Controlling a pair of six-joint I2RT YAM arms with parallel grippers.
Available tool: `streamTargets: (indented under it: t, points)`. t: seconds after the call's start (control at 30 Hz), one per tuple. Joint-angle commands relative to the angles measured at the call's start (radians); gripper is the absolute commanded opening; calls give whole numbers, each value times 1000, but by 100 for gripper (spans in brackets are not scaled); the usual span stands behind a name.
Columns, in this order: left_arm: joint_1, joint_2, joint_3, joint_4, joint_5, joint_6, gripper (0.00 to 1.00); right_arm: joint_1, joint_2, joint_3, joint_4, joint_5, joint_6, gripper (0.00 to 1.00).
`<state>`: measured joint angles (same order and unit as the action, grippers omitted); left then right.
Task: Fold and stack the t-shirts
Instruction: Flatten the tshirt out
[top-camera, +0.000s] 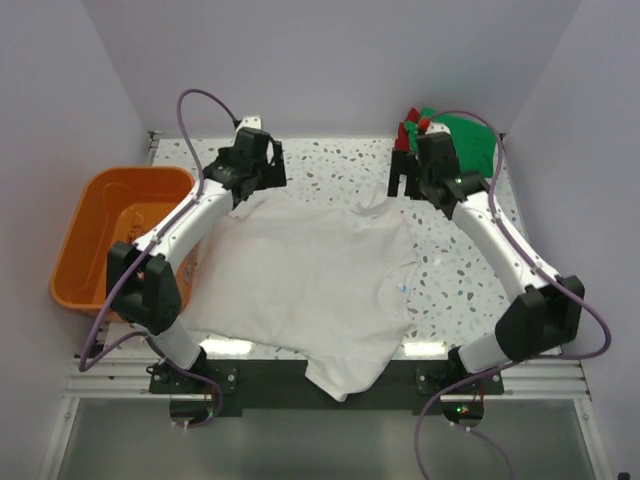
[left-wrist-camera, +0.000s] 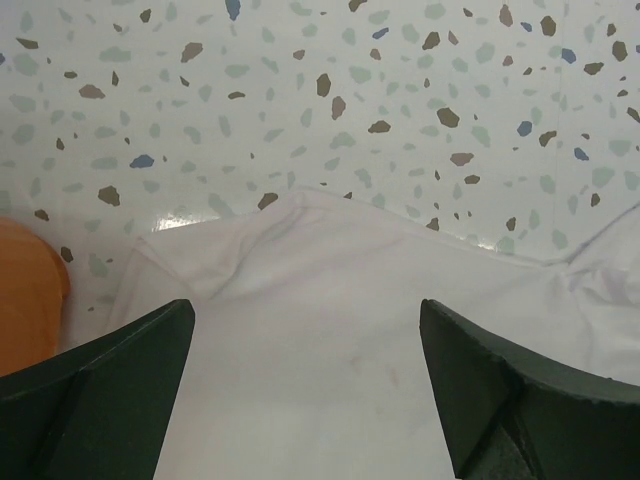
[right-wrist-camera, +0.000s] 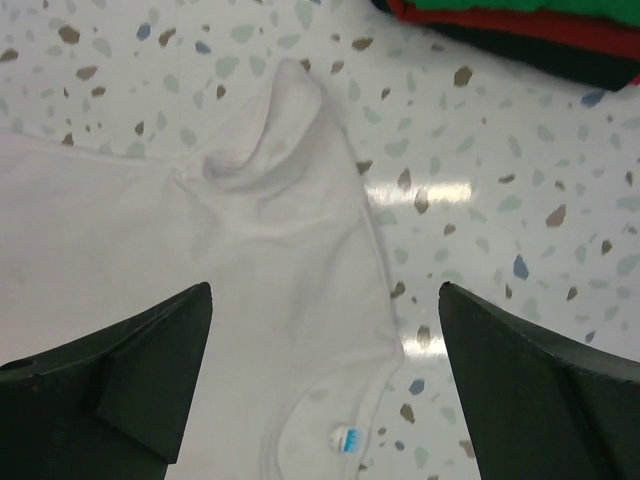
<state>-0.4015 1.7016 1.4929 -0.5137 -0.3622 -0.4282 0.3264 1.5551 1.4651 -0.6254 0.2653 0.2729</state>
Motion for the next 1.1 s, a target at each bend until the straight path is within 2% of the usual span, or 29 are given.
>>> streamTargets:
  t: [0.0, 0.1, 0.17, 0.3, 0.47, 0.7, 0.87, 1.07]
  points:
    - [-3, -63, -112, 29, 42, -41, 100, 43, -131, -206, -7, -81, 115, 99]
    - [-2, -140, -236, 72, 86, -63, 100, 134, -188, -345, 19, -78, 172, 99]
    - [-2, -169, -295, 112, 109, -67, 100, 183, -198, -377, 18, -74, 207, 99]
    - [-2, -172, -382, 136, 94, -76, 100, 198, -146, -437, 35, -72, 238, 99]
    - [4, -93, -379, 167, 66, -66, 100, 197, -15, -425, 41, -34, 250, 99]
    - [36, 88, -278, 158, 75, -93, 100, 183, 130, -404, 76, -20, 259, 99]
    - [55, 112, -269, 162, 49, -96, 100, 131, 172, -414, 72, 8, 255, 99]
    - [93, 191, -237, 219, 104, -104, 100, 103, 163, -433, 88, 3, 223, 99]
